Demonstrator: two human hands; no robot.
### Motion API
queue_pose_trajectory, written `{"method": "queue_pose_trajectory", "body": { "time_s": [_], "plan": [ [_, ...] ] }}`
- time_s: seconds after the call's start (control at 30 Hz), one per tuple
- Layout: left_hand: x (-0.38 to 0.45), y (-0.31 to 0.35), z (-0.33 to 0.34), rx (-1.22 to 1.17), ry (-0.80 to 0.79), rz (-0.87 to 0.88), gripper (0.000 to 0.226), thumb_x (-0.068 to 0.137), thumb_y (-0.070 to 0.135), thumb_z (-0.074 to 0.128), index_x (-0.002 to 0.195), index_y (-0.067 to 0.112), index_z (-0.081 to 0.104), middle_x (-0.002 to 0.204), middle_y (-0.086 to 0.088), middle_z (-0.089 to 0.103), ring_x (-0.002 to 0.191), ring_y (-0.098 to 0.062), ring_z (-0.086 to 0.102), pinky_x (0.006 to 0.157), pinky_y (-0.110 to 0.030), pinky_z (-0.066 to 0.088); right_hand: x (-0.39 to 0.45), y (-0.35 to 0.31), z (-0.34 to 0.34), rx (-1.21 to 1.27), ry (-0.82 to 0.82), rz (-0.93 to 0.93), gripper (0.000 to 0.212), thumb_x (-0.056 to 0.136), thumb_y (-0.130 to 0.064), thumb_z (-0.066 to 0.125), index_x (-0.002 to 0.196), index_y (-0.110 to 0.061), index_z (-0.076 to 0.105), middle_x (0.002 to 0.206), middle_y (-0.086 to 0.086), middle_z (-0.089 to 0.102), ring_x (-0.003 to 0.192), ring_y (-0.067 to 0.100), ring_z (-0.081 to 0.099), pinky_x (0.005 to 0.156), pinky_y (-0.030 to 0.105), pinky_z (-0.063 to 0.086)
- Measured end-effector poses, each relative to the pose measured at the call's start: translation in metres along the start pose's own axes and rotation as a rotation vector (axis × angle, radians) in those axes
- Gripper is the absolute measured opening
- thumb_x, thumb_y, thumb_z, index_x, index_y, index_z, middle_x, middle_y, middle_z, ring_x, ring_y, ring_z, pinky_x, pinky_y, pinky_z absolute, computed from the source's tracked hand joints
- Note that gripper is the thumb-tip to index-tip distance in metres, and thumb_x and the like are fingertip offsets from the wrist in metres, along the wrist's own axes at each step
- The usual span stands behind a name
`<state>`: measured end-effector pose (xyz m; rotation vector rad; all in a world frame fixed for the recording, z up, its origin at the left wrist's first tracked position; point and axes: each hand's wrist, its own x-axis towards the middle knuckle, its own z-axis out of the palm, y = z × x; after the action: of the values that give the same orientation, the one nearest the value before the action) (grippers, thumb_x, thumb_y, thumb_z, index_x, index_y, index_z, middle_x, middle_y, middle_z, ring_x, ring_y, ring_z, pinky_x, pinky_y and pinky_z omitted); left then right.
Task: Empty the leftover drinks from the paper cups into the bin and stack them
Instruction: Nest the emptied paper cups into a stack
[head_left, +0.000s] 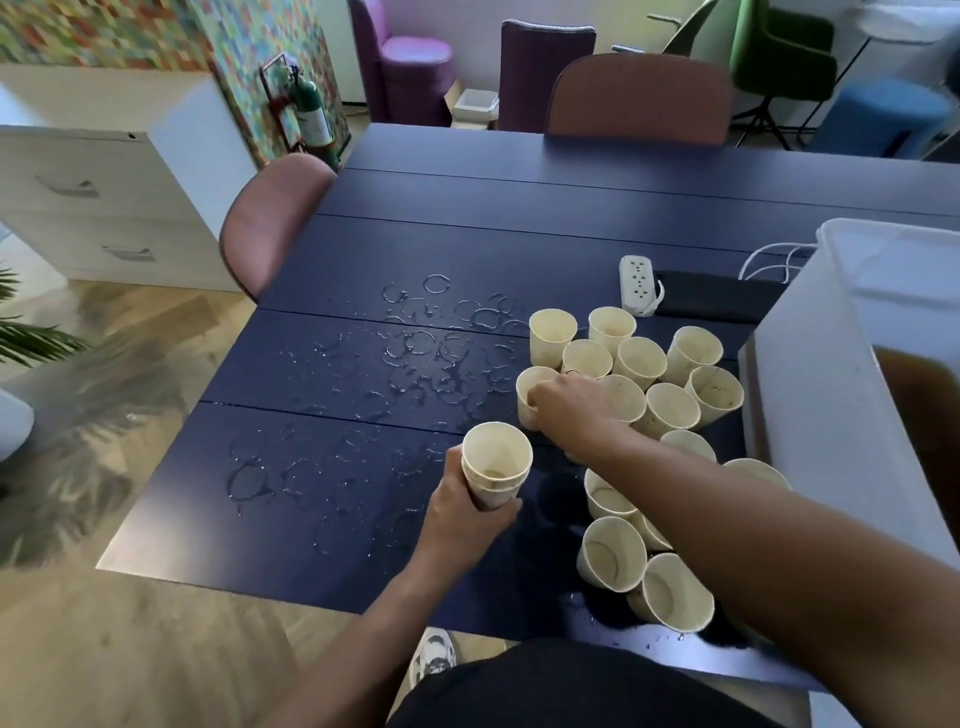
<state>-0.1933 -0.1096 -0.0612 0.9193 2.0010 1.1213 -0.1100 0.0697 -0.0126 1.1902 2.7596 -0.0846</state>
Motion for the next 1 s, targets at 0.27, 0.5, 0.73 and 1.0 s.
{"method": "queue_pose_trajectory", "body": {
  "time_s": [0.27,0.5,0.73,1.0],
  "plan": [
    [0.001,-0.008,-0.003,0.015,0.008,-0.029,0.065,0.075,0.022,0.086,0.12,0.033,0.04,0.105,0.018,0.059,0.098,-0.012,0.058,0.071,-0.014,0.04,0.003,0.006,0.006,0.066,0.136,-0.016,0.023,0.093,-0.024,0.055,0.107,-0.026,0.073,0.098,0.01,0.068,0.09,0.031,0.063,0.062,0.029,0.037],
    [0.004,-0.008,0.011,-0.004,-0.061,-0.091,0.06,0.077,0.022,0.084,0.118,0.032,0.042,0.104,0.019,0.059,0.095,-0.003,0.058,0.075,-0.023,0.044,-0.021,0.001,-0.06,0.262,0.455,-0.24,0.014,0.089,-0.028,0.066,0.095,-0.021,0.077,0.09,-0.001,0.073,0.088,0.026,0.062,0.061,0.03,0.044],
    [0.022,-0.004,0.023,-0.12,-0.067,-0.164,0.057,0.067,0.029,0.088,0.11,0.031,0.049,0.1,0.006,0.068,0.094,-0.017,0.063,0.076,-0.026,0.054,-0.052,-0.007,-0.086,0.288,0.459,-0.377,0.009,0.08,-0.029,0.067,0.078,-0.024,0.074,0.071,-0.006,0.068,0.069,0.024,0.06,0.052,0.027,0.039],
    [0.032,0.015,0.027,-0.166,-0.036,-0.081,0.054,0.06,0.034,0.079,0.104,0.039,0.049,0.085,0.011,0.07,0.077,-0.009,0.065,0.075,-0.038,0.057,-0.052,-0.005,-0.063,0.341,0.135,-0.339,0.021,0.097,-0.036,0.057,0.105,-0.029,0.074,0.103,-0.005,0.07,0.096,0.021,0.06,0.071,0.035,0.047]
  ]
}}
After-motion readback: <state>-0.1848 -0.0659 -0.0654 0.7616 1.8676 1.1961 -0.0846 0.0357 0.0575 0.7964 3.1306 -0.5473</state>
